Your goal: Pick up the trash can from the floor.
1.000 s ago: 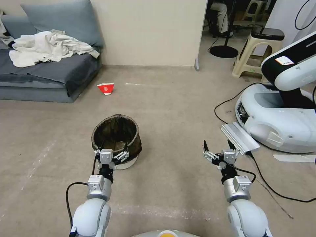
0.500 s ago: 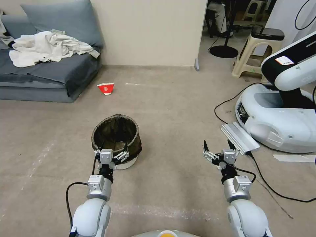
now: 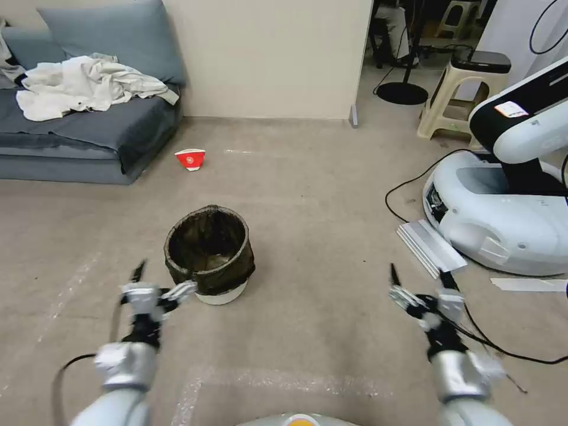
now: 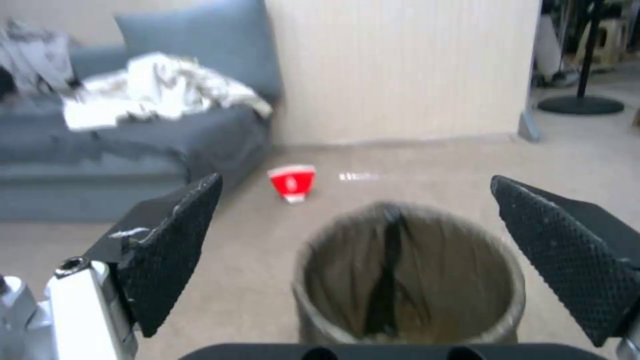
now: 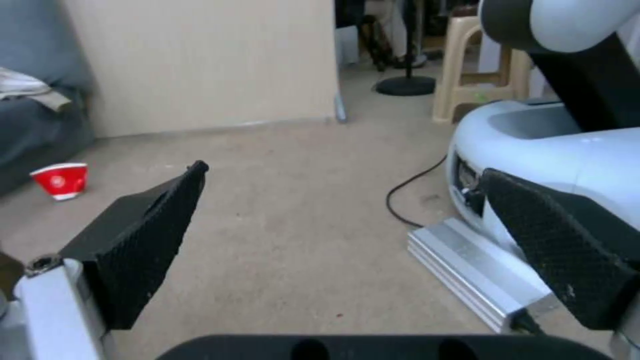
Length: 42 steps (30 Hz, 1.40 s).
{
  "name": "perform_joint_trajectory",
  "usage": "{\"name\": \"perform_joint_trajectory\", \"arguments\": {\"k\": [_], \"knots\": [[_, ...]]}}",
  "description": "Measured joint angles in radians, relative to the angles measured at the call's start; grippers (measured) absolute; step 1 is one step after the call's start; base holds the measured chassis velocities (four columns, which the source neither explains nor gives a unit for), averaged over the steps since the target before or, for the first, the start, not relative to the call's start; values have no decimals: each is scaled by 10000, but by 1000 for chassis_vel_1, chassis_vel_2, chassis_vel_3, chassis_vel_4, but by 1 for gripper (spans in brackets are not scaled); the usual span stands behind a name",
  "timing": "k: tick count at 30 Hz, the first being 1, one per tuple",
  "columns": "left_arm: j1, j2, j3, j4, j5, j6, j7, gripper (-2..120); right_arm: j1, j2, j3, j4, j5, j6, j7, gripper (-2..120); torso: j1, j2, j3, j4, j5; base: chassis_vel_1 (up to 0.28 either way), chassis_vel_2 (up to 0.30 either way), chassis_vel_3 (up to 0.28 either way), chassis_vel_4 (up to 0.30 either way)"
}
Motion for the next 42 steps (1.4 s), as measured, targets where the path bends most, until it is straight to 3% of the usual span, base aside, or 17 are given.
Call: {"name": "perform_joint_trajectory", "arguments": {"k": [3,6,25,42], "knots": [[472,151,-408,-315,-143,-169,28,100,-24,1,4,20,41,-6,-109,100,0,0,0,4,9,0,0,0,0],[594,172,-449,-329,-68,-180,58,100,-15,-3,-28,22,44,-29,-182,100,0,0,0,3,-9,0,0,0,0],[389,-25,249,-73,401,-43,116,100,237,-27,-265,-45,88,-299,-244,100,0,0,2,1,-1,0,0,0,0],[364,-41,168,-7,403,-77,248,100,262,-32,-255,-65,41,-316,-242,100,1,0,2,1,-2,23,24,24,26]]}}
